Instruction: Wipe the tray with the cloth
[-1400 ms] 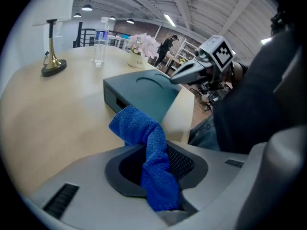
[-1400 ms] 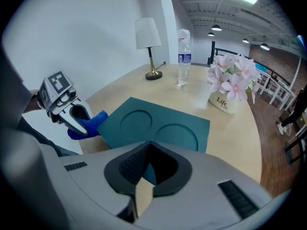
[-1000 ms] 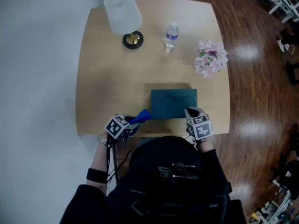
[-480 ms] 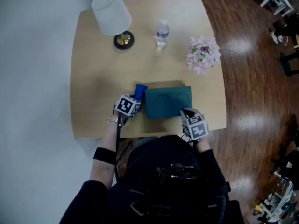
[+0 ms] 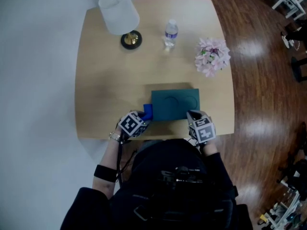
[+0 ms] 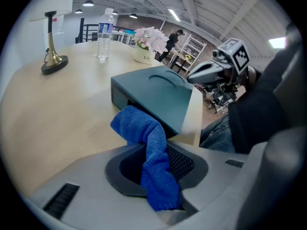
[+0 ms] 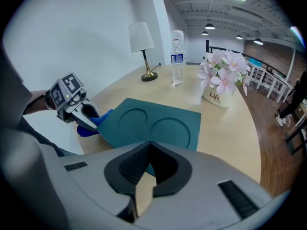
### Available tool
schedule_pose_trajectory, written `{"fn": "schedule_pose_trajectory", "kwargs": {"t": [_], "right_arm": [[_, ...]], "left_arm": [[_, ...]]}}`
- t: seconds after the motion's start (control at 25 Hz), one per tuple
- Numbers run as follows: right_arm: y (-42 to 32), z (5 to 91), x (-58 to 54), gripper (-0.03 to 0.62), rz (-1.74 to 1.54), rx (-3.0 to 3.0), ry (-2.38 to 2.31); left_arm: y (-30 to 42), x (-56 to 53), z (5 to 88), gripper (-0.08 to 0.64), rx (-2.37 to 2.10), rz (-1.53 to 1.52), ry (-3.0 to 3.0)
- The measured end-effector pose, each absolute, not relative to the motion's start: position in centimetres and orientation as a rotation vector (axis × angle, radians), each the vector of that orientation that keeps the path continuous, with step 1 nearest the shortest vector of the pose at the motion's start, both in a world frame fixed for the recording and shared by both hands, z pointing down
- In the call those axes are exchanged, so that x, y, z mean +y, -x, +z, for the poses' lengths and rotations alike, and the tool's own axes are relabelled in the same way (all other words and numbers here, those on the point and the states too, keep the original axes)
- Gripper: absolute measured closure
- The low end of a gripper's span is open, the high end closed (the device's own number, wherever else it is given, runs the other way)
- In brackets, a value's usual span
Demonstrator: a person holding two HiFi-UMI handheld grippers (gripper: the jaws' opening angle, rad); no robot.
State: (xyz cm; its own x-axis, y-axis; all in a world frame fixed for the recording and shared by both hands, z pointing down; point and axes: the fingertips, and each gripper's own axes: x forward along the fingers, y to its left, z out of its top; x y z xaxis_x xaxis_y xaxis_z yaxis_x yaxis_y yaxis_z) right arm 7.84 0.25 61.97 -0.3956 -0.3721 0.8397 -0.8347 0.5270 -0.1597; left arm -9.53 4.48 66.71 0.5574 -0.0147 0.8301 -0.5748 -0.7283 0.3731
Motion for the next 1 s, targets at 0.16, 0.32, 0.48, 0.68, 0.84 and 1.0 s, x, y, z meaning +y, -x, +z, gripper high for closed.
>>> {"fn": "schedule_pose_trajectory", "kwargs": {"t": [0.16,0.32,0.48,0.68,0.84,1.0], "right_arm": [[-7.5,61.8,-0.2,0.584,0.738,-2.007,-0.956],[-7.5,61.8,-0.7,0.584,0.704,-2.025,-0.939],[-7.6,61.4,-0.8,0.584,0.708,-2.047,-0.926],[-9.5,60.3,-1.5,0.584,0.711,-2.067,-0.985],[-12.4,60.0,-2.8,0.584,0.731,-2.064,-1.074],[-14.6,60.7,-5.8,0.584,0.707,-2.05,-1.107]], "left_arm": [[9.0,7.9,65.8,0.439,-0.423,1.181,-2.165],[8.4,10.9,65.2,0.439,-0.376,1.184,-2.155],[8.4,14.0,65.0,0.439,-0.29,1.193,-2.131],[9.0,12.1,60.7,0.44,-0.432,1.016,-2.167],[9.4,9.0,58.5,0.44,-0.616,0.963,-2.168],[6.9,11.4,60.6,0.44,-0.496,1.08,-2.153]]}}
